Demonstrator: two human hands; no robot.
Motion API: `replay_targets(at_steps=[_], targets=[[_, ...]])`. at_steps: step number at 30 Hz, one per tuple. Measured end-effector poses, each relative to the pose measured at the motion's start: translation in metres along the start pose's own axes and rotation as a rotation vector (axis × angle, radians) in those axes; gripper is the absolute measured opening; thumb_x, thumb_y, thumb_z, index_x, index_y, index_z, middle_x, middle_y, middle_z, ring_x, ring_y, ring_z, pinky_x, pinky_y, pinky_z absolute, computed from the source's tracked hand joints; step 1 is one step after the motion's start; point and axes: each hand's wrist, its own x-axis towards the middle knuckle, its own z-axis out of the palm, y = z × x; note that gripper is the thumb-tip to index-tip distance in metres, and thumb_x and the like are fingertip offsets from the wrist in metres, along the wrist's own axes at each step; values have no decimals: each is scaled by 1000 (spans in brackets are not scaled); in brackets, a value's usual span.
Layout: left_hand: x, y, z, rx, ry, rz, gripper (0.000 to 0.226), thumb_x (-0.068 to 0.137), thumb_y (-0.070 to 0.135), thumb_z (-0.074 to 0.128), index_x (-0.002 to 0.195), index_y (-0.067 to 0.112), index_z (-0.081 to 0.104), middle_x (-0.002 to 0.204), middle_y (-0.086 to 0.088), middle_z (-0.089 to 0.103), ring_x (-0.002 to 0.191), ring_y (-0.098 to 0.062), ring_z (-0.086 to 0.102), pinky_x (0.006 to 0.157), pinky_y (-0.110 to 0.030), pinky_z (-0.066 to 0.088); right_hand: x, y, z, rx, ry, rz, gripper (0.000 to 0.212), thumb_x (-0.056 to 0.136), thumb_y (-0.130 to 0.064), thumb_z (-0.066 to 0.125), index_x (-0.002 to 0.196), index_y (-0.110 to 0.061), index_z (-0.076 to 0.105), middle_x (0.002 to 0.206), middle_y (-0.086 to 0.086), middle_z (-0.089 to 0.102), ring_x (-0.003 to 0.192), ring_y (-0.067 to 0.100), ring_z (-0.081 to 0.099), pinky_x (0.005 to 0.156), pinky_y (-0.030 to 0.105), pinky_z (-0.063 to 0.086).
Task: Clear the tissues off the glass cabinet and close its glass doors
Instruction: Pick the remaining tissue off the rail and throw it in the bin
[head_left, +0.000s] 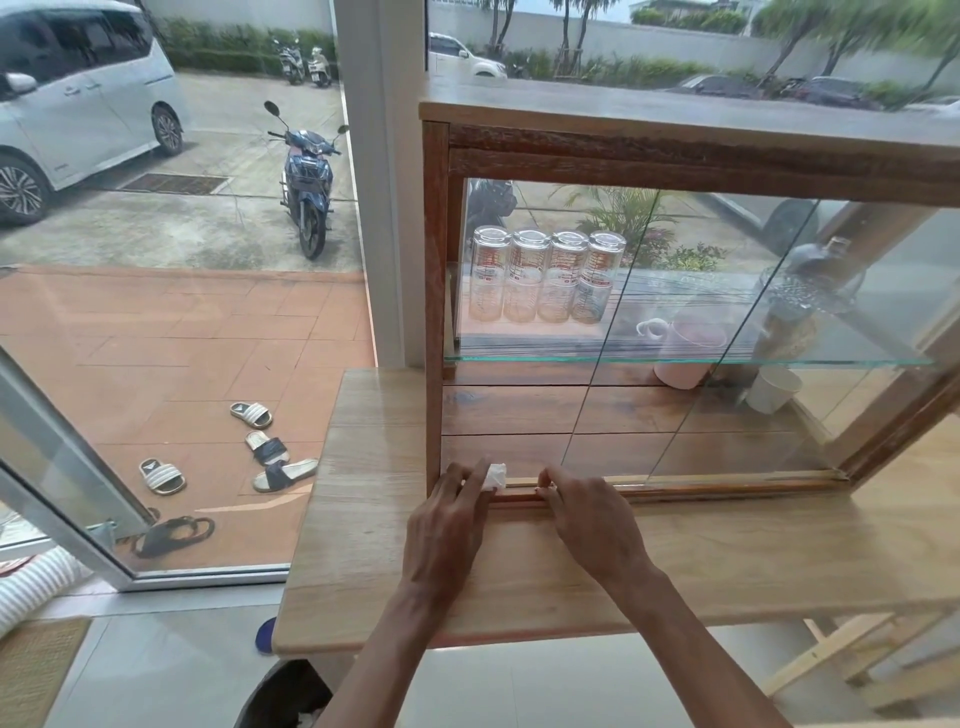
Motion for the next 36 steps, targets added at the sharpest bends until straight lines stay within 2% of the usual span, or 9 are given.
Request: replay_targets(at_steps=[4, 10, 13, 17, 21, 25, 29, 32, 36], targets=[[-1, 3, -5, -50, -11, -11, 24, 99, 30, 53, 120, 22, 62, 100, 2, 59, 77, -12, 63, 45, -23, 49, -8, 0, 9, 40, 104, 9, 13, 99, -30, 55, 91, -22, 62, 72, -5, 69, 67, 18, 67, 54, 24, 37], [-8, 4, -13, -75, 4, -78, 27, 91, 23, 67, 117, 27, 64, 96, 8, 58, 69, -9, 60, 44, -26, 50, -12, -1, 16, 185, 275, 103, 6, 93, -29, 65, 93, -23, 66, 66, -7, 69, 60, 13, 67, 52, 29, 49], [-8, 3, -18, -87, 25, -110, 27, 91, 23, 67, 117, 27, 64, 96, 8, 58, 68, -9, 61, 44, -27, 50, -18, 0, 18, 224, 302, 123, 4, 93, -29, 66, 91, -25, 65, 59, -9, 62, 55, 9, 61, 51, 28, 48], [-7, 4, -25, -79, 23, -112, 23, 94, 29, 62, 117, 27, 65, 97, 9, 58, 67, -7, 59, 45, -26, 50, -21, -2, 24, 283, 301, 125, 5, 95, -28, 63, 94, -24, 66, 64, -8, 68, 61, 12, 66, 55, 34, 52], [-13, 2, -34, -59, 43, -131, 24, 94, 32, 59, 117, 27, 65, 94, 11, 57, 66, -5, 55, 45, -23, 48, -22, -5, 29, 356, 312, 117, 7, 95, -30, 64, 93, -24, 68, 64, -10, 68, 61, 8, 65, 55, 29, 51], [-29, -3, -43, 8, 63, -204, 28, 91, 25, 66, 118, 29, 65, 95, 10, 56, 63, -5, 55, 46, -22, 46, -29, -14, 36, 437, 281, 118, 4, 93, -29, 67, 90, -27, 67, 63, -12, 67, 58, 3, 62, 55, 25, 50], [-51, -1, -56, 60, 113, -327, 25, 90, 23, 69, 114, 28, 66, 96, 10, 58, 64, -4, 59, 49, -19, 44, -37, -22, 41, 528, 216, 52, 2, 92, -28, 67, 92, -27, 69, 71, -12, 72, 61, 3, 66, 59, 30, 56], [-70, 5, -72, 92, 152, -408, 22, 91, 26, 66, 113, 28, 67, 96, 9, 59, 66, -4, 60, 52, -21, 48, -44, -35, 46, 603, 184, 23, 3, 91, -24, 69, 90, -22, 71, 71, -11, 72, 58, 4, 65, 58, 32, 56], [-101, 14, -98, 119, 222, -501, 21, 93, 30, 63, 114, 29, 66, 98, 9, 58, 67, -2, 58, 55, -16, 49, -64, -65, 54, 713, 92, -52, 2, 90, -18, 70, 91, -17, 70, 74, -10, 72, 62, 6, 68, 60, 21, 55]])
